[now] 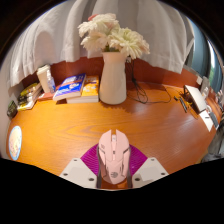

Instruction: Arrange mouse

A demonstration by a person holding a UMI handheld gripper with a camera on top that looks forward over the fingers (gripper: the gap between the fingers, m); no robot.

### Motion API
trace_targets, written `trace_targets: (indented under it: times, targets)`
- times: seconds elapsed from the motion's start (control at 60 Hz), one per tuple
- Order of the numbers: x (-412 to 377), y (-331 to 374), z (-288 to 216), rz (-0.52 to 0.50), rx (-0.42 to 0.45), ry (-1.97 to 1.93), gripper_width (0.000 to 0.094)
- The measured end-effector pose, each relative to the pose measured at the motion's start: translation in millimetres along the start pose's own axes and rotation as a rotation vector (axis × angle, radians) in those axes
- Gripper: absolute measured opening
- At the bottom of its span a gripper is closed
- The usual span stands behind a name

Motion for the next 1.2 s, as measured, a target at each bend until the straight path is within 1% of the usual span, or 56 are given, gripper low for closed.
trace_targets:
  times: [0.15,0.283,0.35,0.4,0.45,0.5,0.55,0.617,0.7,0.8,0.85,0.967,1.0,1.017,1.033,1.133,1.2]
  targets:
    - [-53,58,-103,-0.003,0.173,-0.026,0.0352]
    - [-131,114,-185,-0.037,0.319,-0.022,0.0353]
    - [-180,137,-209,-0.072,0.367,-0.018,0.0355]
    - [-222,149,-218,-0.095,0.396,-0.015,0.0356]
    - [-264,156,-221,-0.123,0.400,-0.001,0.0357]
    - [-307,154,-213,-0.150,0.394,0.016,0.0359]
    - [-350,143,-193,-0.179,0.364,0.031,0.0357]
    - [-405,123,-159,-0.224,0.308,0.046,0.0354]
    - [-454,90,-106,-0.233,0.212,0.080,0.0352]
    - [-497,52,-39,-0.245,0.086,0.086,0.0352]
    - [-507,35,-10,-0.231,0.033,0.108,0.0352]
    - [-520,7,43,-0.211,-0.057,0.134,0.0351]
    - [-521,2,54,-0.210,-0.076,0.140,0.0354]
    - [-520,5,49,-0.205,-0.066,0.147,0.0360]
    - [-521,2,49,-0.202,-0.034,0.153,0.0358]
    - [-522,1,50,-0.189,-0.040,0.133,0.0386]
    - [-523,-1,50,-0.198,-0.034,0.110,0.0459]
Point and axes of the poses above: the point between the fingertips, and its own axes, seen from behind it with the camera up: x to the right, z down, y backward, against the way the camera looks, the point moved 2 cm from there along y, backward, against the way the camera looks, and after that the axes turned 2 degrees about -z, right-handed, at the moved point
